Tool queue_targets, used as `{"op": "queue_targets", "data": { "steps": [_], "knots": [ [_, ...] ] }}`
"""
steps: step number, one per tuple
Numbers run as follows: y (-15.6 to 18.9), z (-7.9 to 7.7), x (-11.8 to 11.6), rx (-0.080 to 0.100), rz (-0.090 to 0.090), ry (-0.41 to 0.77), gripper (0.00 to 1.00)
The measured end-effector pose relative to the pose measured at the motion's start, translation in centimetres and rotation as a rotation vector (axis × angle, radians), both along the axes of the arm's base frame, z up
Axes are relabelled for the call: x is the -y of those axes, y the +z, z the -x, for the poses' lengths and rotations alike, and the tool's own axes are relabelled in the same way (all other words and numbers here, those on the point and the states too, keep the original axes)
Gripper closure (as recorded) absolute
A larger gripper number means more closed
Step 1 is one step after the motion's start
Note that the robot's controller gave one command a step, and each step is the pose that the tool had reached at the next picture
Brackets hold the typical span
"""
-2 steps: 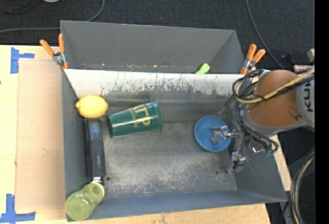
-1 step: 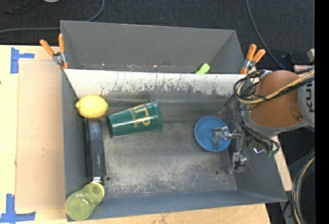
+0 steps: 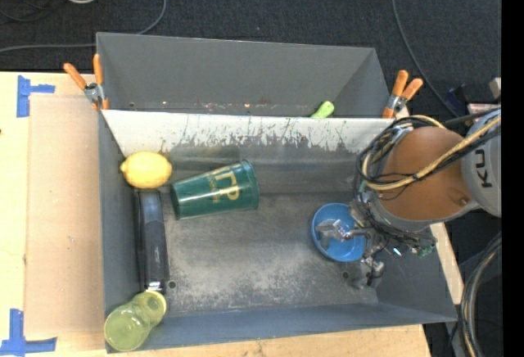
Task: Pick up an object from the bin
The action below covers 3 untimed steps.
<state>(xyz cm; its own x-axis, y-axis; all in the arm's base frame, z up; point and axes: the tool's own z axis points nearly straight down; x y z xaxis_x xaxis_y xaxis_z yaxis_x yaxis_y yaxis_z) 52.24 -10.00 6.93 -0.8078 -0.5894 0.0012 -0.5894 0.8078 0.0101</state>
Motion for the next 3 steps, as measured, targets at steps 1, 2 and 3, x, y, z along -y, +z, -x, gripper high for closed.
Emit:
{"op": "queue_targets", "data": {
  "steps": [1, 2, 3],
  "knots": [
    [1.3, -1.8, 5.1, 0.002, 0.004, -0.2, 1.0],
    [1.3, -1.8, 5.1, 0.002, 0.004, -0.2, 1.0],
    [-0.1, 0.5, 2.4, -0.002, 0.0, -0.005, 1.0]
  ]
}}
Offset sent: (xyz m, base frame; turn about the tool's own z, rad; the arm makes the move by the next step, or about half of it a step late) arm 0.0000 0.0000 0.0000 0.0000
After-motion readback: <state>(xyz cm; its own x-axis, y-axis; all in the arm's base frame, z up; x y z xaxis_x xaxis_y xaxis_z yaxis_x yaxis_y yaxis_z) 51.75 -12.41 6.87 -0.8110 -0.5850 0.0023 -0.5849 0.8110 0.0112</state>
